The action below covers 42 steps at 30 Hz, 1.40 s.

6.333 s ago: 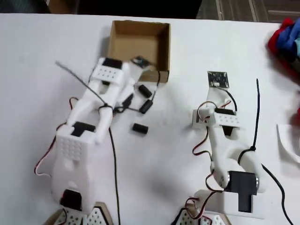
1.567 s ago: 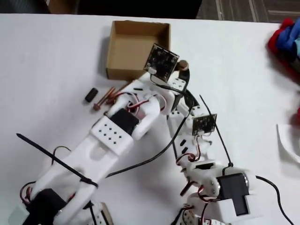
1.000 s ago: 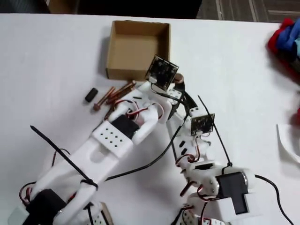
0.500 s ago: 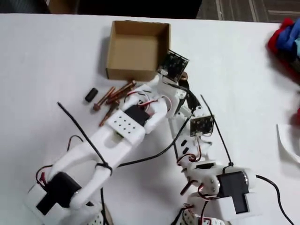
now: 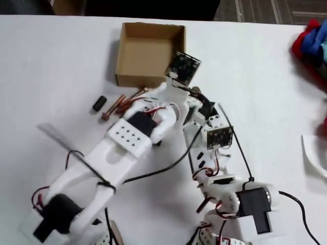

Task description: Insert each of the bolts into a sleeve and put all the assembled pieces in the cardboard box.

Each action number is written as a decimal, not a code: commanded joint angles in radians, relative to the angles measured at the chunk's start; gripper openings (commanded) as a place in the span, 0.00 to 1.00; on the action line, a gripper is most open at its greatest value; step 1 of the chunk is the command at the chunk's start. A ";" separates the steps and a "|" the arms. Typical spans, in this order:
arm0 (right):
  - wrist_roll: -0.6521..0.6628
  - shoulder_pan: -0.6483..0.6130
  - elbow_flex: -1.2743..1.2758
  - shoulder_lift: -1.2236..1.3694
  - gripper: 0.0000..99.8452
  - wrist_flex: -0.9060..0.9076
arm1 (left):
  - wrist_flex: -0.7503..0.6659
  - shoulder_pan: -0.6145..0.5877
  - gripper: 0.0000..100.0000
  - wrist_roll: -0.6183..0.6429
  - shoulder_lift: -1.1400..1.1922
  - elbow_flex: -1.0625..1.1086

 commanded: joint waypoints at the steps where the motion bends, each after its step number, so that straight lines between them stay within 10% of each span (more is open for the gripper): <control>1: 0.009 0.004 -0.021 -0.033 0.02 -0.015 | 0.035 -0.009 0.30 0.000 -0.124 -0.027; 13: 0.009 0.051 -0.066 -0.045 0.02 0.320 | 0.153 -0.393 0.30 -0.006 -0.463 0.174; 24: 0.009 0.051 -0.819 -0.136 0.02 1.526 | -0.120 -0.568 0.22 -0.425 -0.491 0.487; 32: 0.018 -0.030 -1.215 -0.101 0.02 1.931 | -0.304 -0.634 0.14 -0.190 -0.489 0.699; 42: 0.020 -0.045 -2.225 0.558 0.02 2.367 | -0.264 -0.747 0.14 -0.147 -0.213 0.568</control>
